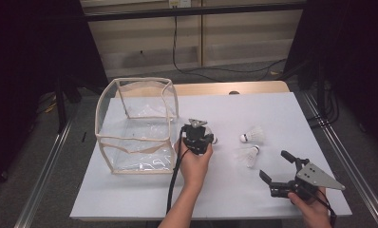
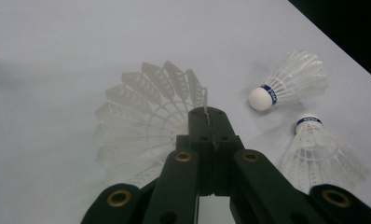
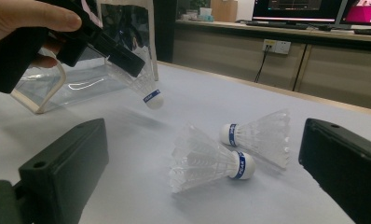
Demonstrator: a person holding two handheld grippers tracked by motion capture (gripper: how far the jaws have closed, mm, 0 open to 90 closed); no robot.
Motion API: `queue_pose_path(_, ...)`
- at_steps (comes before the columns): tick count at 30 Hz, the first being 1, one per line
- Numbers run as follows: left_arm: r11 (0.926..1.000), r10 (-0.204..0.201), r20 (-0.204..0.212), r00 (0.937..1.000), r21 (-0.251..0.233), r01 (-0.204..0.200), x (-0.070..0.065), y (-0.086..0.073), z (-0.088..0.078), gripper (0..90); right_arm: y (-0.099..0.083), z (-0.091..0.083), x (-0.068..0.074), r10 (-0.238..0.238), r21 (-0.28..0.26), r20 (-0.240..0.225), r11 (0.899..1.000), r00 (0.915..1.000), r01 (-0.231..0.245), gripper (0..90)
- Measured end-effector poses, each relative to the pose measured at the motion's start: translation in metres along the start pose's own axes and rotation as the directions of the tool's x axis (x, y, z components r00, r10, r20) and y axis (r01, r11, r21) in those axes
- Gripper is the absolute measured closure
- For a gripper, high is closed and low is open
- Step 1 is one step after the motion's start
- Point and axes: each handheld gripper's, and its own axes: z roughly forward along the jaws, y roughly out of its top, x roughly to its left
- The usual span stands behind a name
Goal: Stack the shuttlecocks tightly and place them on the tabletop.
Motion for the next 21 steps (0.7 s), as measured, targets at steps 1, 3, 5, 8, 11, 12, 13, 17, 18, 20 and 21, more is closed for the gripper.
queue_pose_path(1, 1.0000, -0.003, -0.005, 1.0000, -0.001, 0.003, 0.001, 0.001, 0.001, 90.0, 0.000, 0.000, 0.000, 0.003, 0.000, 0.000, 1.000, 1.0000, -0.003, 0.9)
queue_pose_path(3, 1.0000, -0.005, -0.022, 0.9998, 0.002, 0.005, 0.002, 0.002, 0.002, 90.0, 0.000, 0.000, 0.000, 0.001, -0.001, 0.001, 1.000, 1.0000, -0.001, 0.9)
queue_pose_path(5, 1.0000, -0.003, -0.036, 0.9994, 0.001, 0.003, 0.004, 0.003, 0.003, 90.0, 0.000, 0.000, -0.001, -0.002, 0.000, 0.002, 1.000, 1.0000, 0.002, 0.9)
queue_pose_path(8, 1.0000, -0.008, -0.048, 0.9988, -0.001, 0.008, 0.005, 0.005, 0.005, 90.0, 0.000, 0.000, -0.001, 0.001, -0.002, 0.002, 1.000, 1.0000, -0.001, 0.9)
queue_pose_path(11, 0.9998, -0.021, -0.061, 0.9979, -0.001, 0.021, 0.007, 0.007, 0.007, 90.0, 0.000, 0.001, 0.000, 0.002, -0.001, 0.001, 1.000, 1.0000, -0.002, 0.9)
queue_pose_path(12, 0.9997, -0.023, -0.068, 0.9974, -0.002, 0.023, 0.007, 0.007, 0.007, 90.0, 0.000, 0.001, 0.000, 0.002, 0.000, 0.000, 1.000, 1.0000, -0.002, 0.9)
queue_pose_path(13, 0.9998, -0.019, -0.076, 0.9969, 0.000, 0.019, 0.008, 0.008, 0.008, 90.0, 0.000, 0.000, 0.000, 0.000, 0.002, 0.000, 1.000, 1.0000, 0.000, 0.9)
queue_pose_path(17, 0.9997, -0.023, -0.092, 0.9955, 0.002, 0.023, 0.011, 0.009, 0.010, 90.0, 0.000, 0.000, 0.000, 0.001, 0.000, 0.000, 1.000, 1.0000, -0.001, 0.9)
queue_pose_path(18, 0.9996, -0.028, -0.098, 0.9948, 0.006, 0.029, 0.012, 0.009, 0.011, 90.0, 0.000, 0.000, 0.000, 0.001, -0.001, 0.001, 1.000, 1.0000, -0.001, 0.9)
queue_pose_path(20, 0.9993, -0.033, -0.104, 0.9940, 0.012, 0.034, 0.013, 0.009, 0.012, 90.0, 0.000, 0.000, 0.000, 0.001, 0.000, 0.000, 1.000, 1.0000, -0.001, 0.9)
queue_pose_path(21, 0.9994, -0.030, -0.112, 0.9933, 0.013, 0.031, 0.014, 0.009, 0.013, 90.0, 0.000, 0.000, 0.000, 0.000, 0.000, 0.000, 1.000, 1.0000, 0.000, 0.9)
